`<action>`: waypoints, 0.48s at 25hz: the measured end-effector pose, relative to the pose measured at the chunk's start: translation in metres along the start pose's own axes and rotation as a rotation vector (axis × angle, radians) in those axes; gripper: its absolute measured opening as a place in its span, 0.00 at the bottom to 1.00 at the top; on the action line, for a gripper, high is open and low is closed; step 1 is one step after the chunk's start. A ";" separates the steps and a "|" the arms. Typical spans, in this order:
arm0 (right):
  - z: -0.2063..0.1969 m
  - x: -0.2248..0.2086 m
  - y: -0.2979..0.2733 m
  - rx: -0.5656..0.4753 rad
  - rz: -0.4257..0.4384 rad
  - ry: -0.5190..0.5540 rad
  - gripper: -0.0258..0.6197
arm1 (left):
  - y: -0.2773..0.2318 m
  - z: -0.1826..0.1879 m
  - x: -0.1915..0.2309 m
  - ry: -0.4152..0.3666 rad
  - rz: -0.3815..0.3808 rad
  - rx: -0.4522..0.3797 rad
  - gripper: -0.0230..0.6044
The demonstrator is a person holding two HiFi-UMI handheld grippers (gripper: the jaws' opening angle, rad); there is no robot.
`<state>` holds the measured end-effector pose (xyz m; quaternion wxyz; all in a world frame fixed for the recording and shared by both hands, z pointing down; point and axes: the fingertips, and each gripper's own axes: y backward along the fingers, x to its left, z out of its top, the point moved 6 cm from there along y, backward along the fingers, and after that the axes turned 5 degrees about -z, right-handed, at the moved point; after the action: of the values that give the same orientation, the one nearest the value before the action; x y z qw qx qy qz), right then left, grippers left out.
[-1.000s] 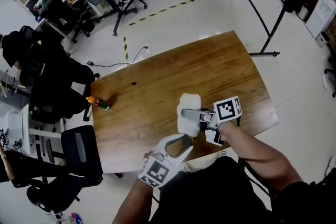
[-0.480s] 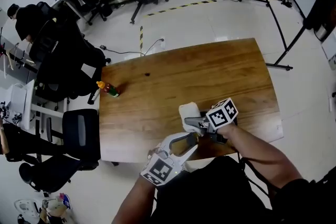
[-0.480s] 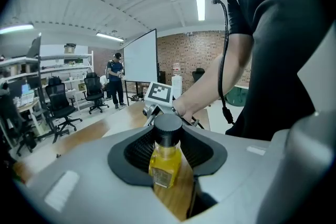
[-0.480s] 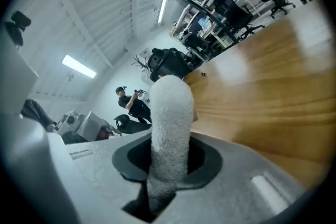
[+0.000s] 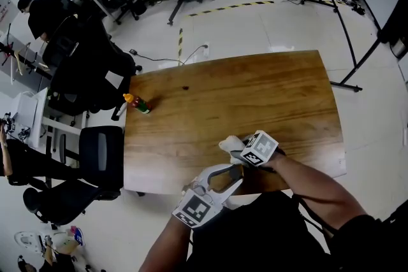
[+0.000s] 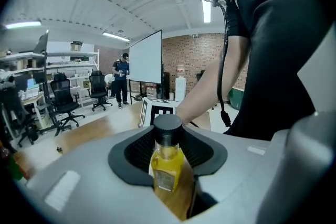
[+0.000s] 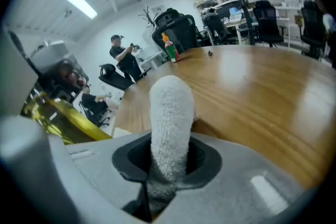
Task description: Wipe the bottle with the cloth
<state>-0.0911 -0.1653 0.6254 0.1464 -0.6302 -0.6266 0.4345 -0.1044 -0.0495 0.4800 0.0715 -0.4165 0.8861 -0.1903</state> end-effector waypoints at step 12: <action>-0.007 -0.015 0.070 -0.267 -0.155 -0.246 0.15 | 0.001 -0.012 0.001 -0.009 -0.011 0.024 0.35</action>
<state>-0.0369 -0.1889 0.5836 0.0168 -0.5363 -0.7385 0.4084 -0.1092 -0.0467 0.4903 0.0794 -0.4214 0.8812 -0.1993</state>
